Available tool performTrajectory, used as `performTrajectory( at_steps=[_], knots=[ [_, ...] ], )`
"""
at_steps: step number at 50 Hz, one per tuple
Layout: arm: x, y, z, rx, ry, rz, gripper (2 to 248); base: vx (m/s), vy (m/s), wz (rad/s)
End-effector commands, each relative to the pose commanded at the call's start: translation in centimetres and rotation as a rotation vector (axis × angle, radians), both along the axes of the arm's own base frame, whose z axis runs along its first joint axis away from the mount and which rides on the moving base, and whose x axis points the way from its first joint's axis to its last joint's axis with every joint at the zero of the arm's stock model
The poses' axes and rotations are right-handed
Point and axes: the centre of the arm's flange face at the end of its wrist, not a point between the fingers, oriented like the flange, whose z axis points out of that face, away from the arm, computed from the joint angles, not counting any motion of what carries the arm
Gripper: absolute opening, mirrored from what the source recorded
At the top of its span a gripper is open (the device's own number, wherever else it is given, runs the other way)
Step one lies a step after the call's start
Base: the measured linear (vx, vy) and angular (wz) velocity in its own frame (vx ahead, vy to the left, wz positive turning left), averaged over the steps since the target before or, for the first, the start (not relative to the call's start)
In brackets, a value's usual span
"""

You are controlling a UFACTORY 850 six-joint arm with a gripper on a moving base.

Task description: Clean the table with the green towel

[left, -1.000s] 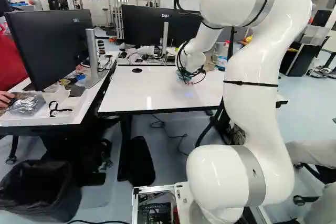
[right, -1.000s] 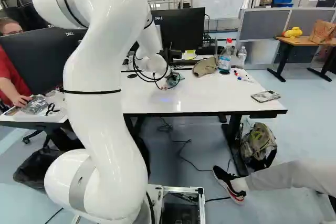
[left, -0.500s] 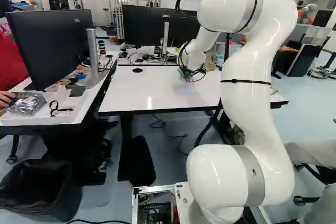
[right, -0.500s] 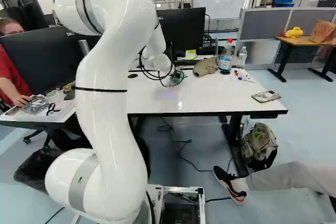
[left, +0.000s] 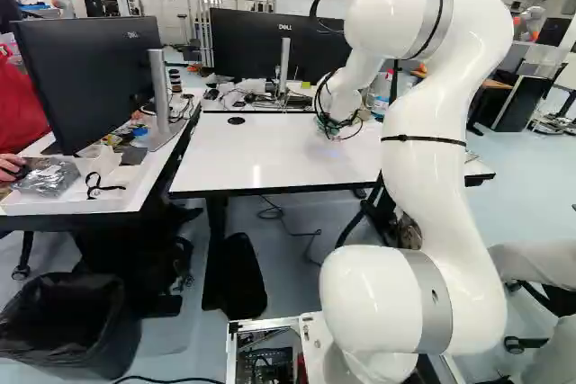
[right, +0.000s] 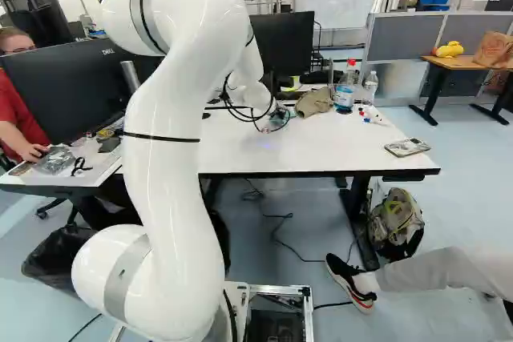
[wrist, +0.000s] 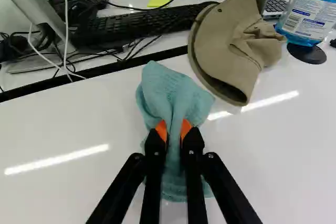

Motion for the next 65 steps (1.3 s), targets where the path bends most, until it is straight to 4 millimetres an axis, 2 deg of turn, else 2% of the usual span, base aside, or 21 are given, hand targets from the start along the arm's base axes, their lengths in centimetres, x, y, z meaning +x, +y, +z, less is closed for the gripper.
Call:
performTrajectory(
  at_steps=[7,20,46,65],
  knots=[
    [-0.3,-0.9,0.0,0.000,0.001,-0.015,48,0.000,0.000,0.000],
    [-2.4,-0.6,0.3,0.004,0.017,-0.017,48,0.000,0.000,0.000],
    [-7.3,1.2,0.8,0.011,0.052,-0.005,48,0.000,0.000,0.000],
    [-10.4,3.4,1.1,0.014,0.072,0.023,48,0.000,0.000,0.000]
  ],
)
